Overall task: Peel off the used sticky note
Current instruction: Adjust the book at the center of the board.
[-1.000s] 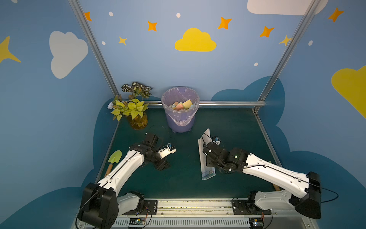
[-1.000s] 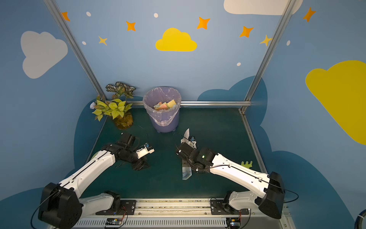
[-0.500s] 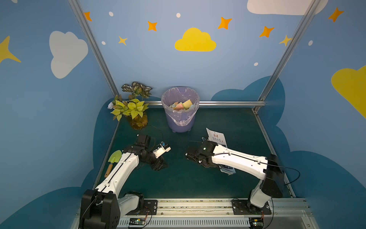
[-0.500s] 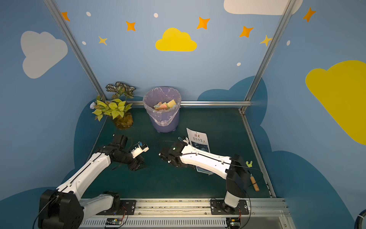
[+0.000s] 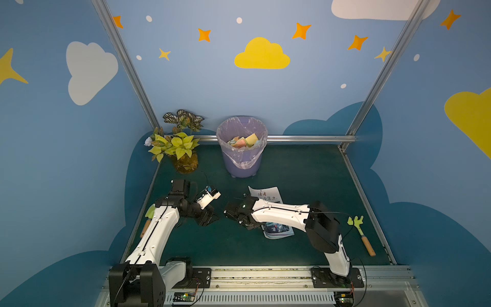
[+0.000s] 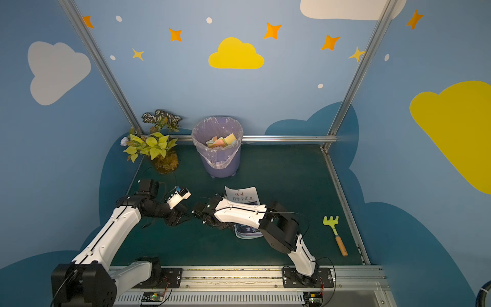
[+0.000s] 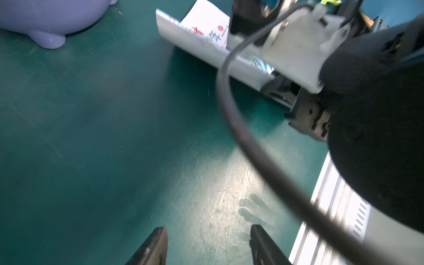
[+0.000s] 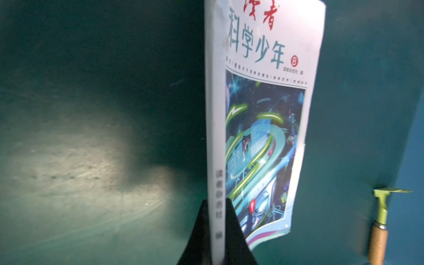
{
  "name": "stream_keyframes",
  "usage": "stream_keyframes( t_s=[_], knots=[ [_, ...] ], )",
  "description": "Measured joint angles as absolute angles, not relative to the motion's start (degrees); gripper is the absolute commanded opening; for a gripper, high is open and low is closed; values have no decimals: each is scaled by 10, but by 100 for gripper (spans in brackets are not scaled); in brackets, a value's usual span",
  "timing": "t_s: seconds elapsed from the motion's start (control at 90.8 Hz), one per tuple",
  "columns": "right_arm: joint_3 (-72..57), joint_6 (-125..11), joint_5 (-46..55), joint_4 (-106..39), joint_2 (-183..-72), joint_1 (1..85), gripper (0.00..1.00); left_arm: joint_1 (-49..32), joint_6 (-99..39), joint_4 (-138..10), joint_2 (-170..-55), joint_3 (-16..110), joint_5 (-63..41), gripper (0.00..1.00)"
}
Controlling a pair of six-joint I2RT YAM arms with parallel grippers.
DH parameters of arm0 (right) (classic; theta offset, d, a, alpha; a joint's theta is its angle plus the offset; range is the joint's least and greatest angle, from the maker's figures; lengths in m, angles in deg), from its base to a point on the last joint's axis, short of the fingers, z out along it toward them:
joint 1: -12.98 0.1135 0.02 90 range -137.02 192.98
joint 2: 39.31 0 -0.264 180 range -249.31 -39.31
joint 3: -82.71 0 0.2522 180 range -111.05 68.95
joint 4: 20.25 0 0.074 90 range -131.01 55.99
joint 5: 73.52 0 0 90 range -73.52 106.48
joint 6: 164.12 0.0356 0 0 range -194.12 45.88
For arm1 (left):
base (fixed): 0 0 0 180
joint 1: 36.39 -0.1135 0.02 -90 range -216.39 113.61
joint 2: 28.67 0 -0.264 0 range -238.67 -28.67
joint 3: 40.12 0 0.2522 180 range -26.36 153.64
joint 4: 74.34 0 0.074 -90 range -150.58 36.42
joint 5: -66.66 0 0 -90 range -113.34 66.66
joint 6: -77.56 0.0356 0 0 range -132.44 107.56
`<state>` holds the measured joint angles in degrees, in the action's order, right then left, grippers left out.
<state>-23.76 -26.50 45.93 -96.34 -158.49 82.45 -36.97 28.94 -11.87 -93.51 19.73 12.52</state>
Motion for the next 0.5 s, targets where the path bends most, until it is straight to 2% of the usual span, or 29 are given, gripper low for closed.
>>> stream_keyframes(
  t_s=[0.088, 0.242, 0.352, 0.496],
  knots=[
    [-238, -263, 432, -927, -1593, 821, 0, -370, 295, -116, -935, 197, 126, 63],
    [-236, -251, 386, -865, -1600, 813, 34, -370, 298, -116, -935, 197, 127, 66],
    [-219, -244, 349, -800, -1597, 809, 43, -370, 299, -118, -935, 196, 127, 66],
    [-169, -236, 302, -733, -1571, 801, 67, -370, 300, -120, -937, 196, 127, 67]
  ],
)
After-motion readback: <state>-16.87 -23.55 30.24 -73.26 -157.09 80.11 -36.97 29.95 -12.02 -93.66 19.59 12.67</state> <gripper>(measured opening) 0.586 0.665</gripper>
